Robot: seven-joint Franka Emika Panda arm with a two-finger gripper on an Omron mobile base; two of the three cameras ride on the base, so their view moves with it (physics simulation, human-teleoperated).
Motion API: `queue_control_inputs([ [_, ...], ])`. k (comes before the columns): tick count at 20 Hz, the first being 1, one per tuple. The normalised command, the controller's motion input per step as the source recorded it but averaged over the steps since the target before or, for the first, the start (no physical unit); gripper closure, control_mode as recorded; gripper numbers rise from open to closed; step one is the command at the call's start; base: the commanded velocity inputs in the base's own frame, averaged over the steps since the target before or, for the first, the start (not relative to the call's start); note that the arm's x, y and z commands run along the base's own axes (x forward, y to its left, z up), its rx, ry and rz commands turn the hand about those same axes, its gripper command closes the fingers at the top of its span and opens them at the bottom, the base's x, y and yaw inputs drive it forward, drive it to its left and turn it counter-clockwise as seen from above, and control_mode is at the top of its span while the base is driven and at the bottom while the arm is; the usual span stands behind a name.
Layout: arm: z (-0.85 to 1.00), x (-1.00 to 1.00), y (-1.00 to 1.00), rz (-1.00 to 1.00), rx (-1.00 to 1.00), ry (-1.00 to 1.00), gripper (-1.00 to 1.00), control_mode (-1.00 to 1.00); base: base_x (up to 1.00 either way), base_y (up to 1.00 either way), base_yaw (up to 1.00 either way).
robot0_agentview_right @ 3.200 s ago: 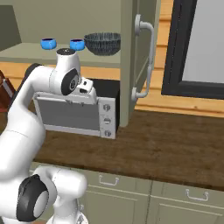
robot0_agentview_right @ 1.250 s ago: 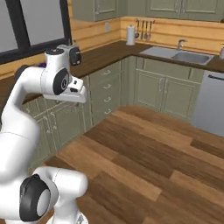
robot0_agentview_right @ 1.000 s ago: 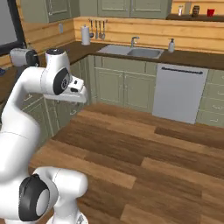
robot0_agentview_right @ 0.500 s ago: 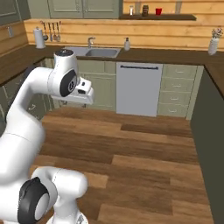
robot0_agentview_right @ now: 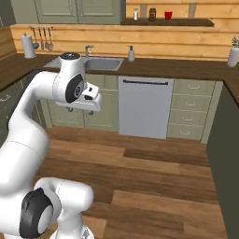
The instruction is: Gather all objects into one cabinet and sort the glasses and bowls to opposite sides.
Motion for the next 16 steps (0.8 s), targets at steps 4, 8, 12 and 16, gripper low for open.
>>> queue_control_inputs([
  [4,0.00,0.00,0.00,0.00,0.00,0.00,-1.00,1.00,1.00,-0.28,0.00],
  [8,0.00,0.00,0.00,0.00,0.00,0.00,-1.00,1.00,0.68,-0.72,-0.03],
  [12,0.00,0.00,0.00,0.00,0.00,0.00,-1.00,1.00,0.50,-0.62,-0.01],
  [16,0.00,0.00,0.00,0.00,0.00,0.00,-1.00,1.00,0.72,-0.42,-0.01],
])
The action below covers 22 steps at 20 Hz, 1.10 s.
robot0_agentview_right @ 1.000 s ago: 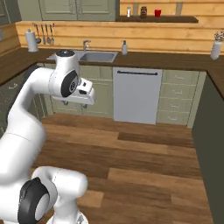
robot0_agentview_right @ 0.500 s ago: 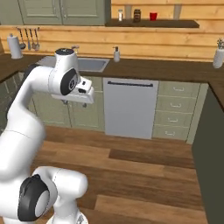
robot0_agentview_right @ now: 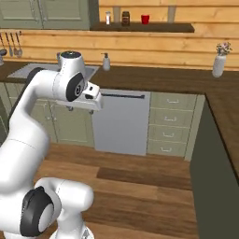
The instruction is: Gather all objects into one cabinet and sort the glasses and bowls to opposite sides.
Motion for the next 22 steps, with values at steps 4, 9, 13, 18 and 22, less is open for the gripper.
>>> queue_control_inputs([
  [4,0.00,0.00,0.00,0.00,0.00,0.00,-1.00,1.00,1.00,-0.21,0.00],
  [9,0.00,0.00,0.00,0.00,0.00,0.00,-1.00,1.00,1.00,-0.23,0.00],
  [13,0.00,0.00,0.00,0.00,0.00,0.00,-1.00,1.00,1.00,-0.45,0.00],
  [18,0.00,0.00,0.00,0.00,0.00,0.00,-1.00,1.00,1.00,-0.27,0.00],
  [22,0.00,0.00,0.00,0.00,0.00,0.00,-1.00,1.00,1.00,0.00,0.00],
])
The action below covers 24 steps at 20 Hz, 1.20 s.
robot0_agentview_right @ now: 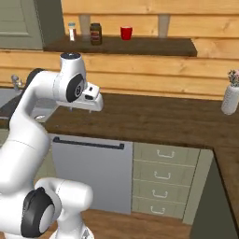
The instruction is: Gather all objects into one cabinet and sort the glasses and bowls to opposite sides.
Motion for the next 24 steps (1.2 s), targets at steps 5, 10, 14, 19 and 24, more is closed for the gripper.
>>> queue_control_inputs([
  [5,0.00,0.00,0.00,0.00,0.00,0.00,-1.00,1.00,1.00,-0.28,0.00],
  [10,0.00,0.00,0.00,0.00,0.00,0.00,-1.00,1.00,1.00,-0.22,0.00],
  [14,0.00,0.00,0.00,0.00,0.00,0.00,-1.00,1.00,1.00,-0.01,0.00],
  [19,0.00,0.00,0.00,0.00,0.00,0.00,-1.00,1.00,1.00,0.00,0.00],
  [24,0.00,0.00,0.00,0.00,0.00,0.00,-1.00,1.00,0.36,-0.04,0.03],
])
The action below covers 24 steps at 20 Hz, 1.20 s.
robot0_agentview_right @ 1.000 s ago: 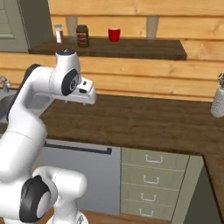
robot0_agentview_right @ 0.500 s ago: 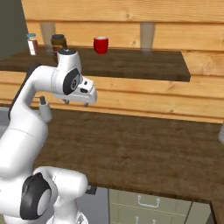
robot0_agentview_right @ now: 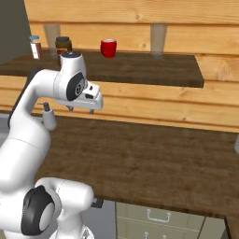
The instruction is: Gather all objects into one cabinet and sort the glasses and bowls to opposite sides.
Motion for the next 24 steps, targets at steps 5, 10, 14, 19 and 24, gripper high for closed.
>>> queue_control_inputs([
  [5,0.00,0.00,0.00,0.00,0.00,0.00,-1.00,1.00,0.00,-0.01,0.00],
  [10,0.00,0.00,0.00,0.00,0.00,0.00,-1.00,1.00,0.00,-0.07,0.01],
  [14,0.00,0.00,0.00,0.00,0.00,0.00,-1.00,1.00,0.02,-0.02,0.01],
  [19,0.00,0.00,0.00,0.00,0.00,0.00,-1.00,1.00,0.00,0.00,0.00],
  [24,0.00,0.00,0.00,0.00,0.00,0.00,-1.00,1.00,0.00,0.00,0.00],
])
